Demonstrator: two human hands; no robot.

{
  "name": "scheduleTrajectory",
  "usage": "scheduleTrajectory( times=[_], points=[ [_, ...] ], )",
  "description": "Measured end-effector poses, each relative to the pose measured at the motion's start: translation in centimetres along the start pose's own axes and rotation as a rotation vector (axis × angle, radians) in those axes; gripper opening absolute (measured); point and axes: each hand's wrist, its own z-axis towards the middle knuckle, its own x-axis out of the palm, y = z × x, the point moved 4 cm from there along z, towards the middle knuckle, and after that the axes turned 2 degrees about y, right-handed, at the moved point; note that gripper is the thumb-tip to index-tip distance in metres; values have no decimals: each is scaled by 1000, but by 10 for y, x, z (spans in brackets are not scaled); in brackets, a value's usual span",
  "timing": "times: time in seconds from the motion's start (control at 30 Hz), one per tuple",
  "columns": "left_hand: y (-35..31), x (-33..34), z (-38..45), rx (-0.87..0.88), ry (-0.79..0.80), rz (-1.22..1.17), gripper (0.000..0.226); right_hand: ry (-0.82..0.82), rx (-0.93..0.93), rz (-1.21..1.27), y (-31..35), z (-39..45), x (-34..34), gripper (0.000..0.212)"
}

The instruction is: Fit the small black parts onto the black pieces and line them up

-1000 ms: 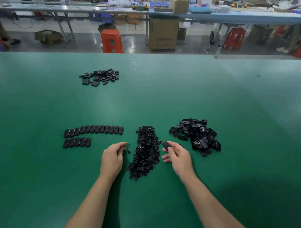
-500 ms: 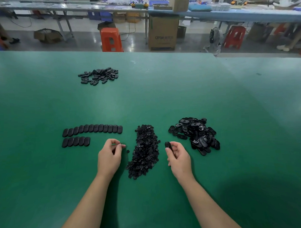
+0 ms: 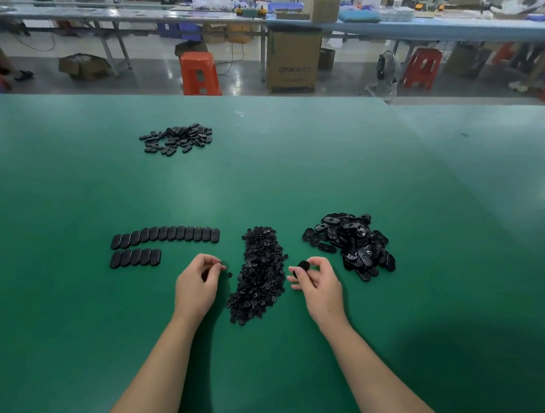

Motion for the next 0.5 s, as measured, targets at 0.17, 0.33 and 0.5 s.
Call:
scheduleTrajectory(
  times=[0.17,0.33,0.5],
  points=[
    [-8,-2,6,-118,-83,-278,19,3,-1,5,1,2,2,13],
    [-56,25,2,-87,29,-401,14,-38,31,89,1,3,0,16],
    [-95,76,-20,-5,201,-234,12,-44,59,135,0,4,1,16]
  ],
)
